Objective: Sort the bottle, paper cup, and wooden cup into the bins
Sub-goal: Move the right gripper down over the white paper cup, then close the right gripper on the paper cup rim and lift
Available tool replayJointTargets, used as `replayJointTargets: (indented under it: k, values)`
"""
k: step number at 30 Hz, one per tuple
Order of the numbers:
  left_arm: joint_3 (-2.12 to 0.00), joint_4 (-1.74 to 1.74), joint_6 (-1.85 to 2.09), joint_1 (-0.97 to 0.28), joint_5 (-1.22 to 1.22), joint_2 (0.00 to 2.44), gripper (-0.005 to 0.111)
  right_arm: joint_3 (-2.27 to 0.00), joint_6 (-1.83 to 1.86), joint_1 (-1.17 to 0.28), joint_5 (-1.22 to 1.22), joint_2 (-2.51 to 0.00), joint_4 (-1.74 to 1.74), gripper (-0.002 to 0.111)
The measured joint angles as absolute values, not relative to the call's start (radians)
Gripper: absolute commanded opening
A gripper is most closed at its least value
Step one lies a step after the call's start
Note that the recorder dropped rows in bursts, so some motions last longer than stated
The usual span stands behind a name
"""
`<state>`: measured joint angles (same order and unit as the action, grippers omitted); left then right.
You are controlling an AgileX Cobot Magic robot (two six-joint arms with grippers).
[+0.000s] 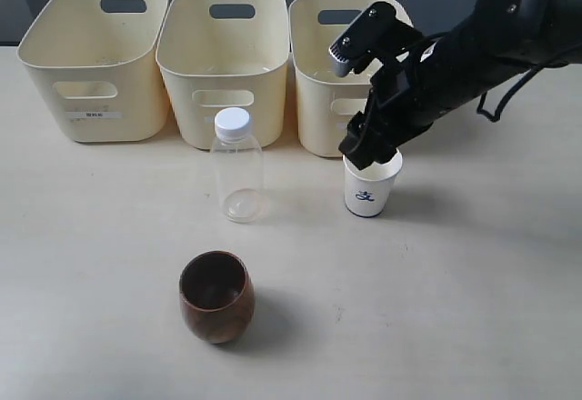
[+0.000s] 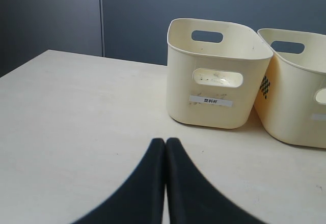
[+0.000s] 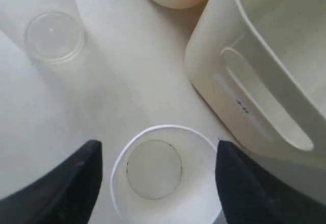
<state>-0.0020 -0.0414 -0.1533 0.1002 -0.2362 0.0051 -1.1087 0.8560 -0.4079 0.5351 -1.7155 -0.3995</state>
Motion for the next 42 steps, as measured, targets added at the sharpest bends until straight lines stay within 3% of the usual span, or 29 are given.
replayJointTargets:
  k: [23,25,26,30,42]
  values:
    - [-0.002,-0.041,-0.153,0.1,-0.236,0.005,0.0,-1.109,0.899,-0.408,0.506,-1.846,-0.431,0.061]
    - [-0.002,-0.041,-0.153,0.1,-0.236,0.005,0.0,-1.109,0.899,-0.408,0.506,-1.855,-0.433,0.056]
    - [-0.002,-0.041,-0.153,0.1,-0.236,0.005,0.0,-1.109,0.899,-0.408,0.506,-1.859,-0.433,0.048]
    - [-0.002,-0.041,-0.153,0.1,-0.236,0.005,0.0,-1.109,0.9,-0.408,0.506,-1.861,-0.435,0.0]
    - [-0.002,-0.041,-0.153,0.1,-0.236,0.005,0.0,-1.125,0.928,-0.408,0.519,-1.756,-0.471,0.001]
